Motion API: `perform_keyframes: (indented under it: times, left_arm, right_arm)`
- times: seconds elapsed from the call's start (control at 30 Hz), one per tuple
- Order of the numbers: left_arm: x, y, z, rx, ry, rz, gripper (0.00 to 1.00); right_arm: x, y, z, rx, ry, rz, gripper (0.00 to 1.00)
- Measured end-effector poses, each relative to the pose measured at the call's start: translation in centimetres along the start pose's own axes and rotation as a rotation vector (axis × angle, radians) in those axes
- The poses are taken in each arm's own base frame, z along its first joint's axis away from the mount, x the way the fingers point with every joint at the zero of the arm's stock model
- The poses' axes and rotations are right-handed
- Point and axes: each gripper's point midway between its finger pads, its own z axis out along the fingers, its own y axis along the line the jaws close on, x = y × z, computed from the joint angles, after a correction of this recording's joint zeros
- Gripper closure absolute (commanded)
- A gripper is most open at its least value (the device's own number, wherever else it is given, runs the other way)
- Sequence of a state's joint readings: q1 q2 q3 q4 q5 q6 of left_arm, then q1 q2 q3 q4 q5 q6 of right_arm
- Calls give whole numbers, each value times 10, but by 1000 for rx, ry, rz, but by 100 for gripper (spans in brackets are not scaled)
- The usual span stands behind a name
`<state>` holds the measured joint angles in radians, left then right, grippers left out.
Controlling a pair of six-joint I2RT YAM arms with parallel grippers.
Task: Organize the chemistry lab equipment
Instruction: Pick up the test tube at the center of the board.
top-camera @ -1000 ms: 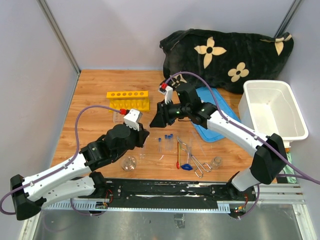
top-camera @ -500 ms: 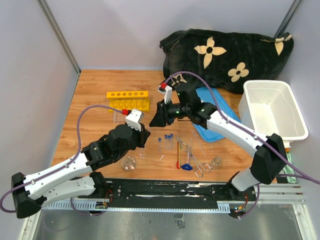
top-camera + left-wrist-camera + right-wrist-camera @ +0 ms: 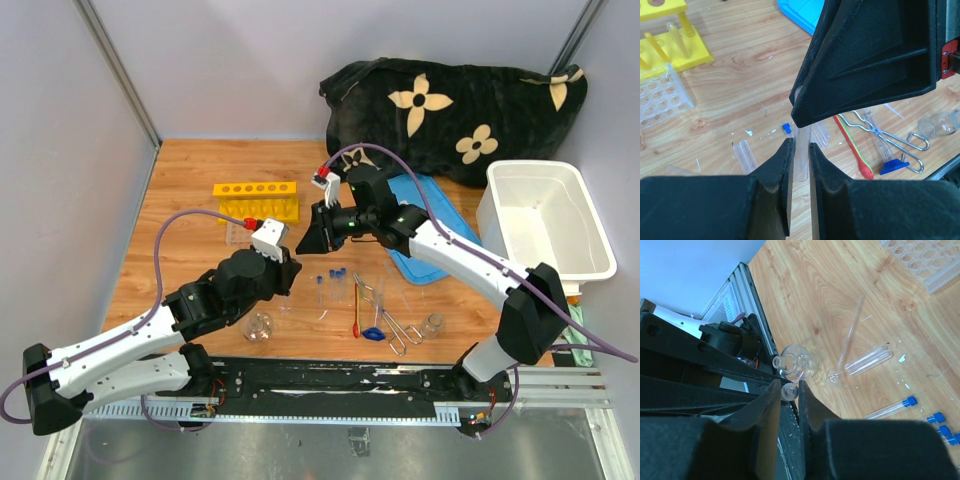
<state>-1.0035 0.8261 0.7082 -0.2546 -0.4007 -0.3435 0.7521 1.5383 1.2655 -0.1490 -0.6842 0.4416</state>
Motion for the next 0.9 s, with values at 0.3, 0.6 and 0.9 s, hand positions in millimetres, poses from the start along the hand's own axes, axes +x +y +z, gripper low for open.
perform_keyframes:
  times: [0.3, 0.6, 0.9]
  left_arm:
    - [1, 3, 1, -20, 1, -2, 44]
    - [13, 16, 2, -111, 35, -60, 22]
    - [19, 63, 0, -287, 69, -150, 25]
  right_arm:
    - [-2, 1, 0, -2, -8, -3, 99]
    - [-19, -21, 8, 126, -12, -87, 99]
    - [-57, -67, 29, 300, -31, -241, 99]
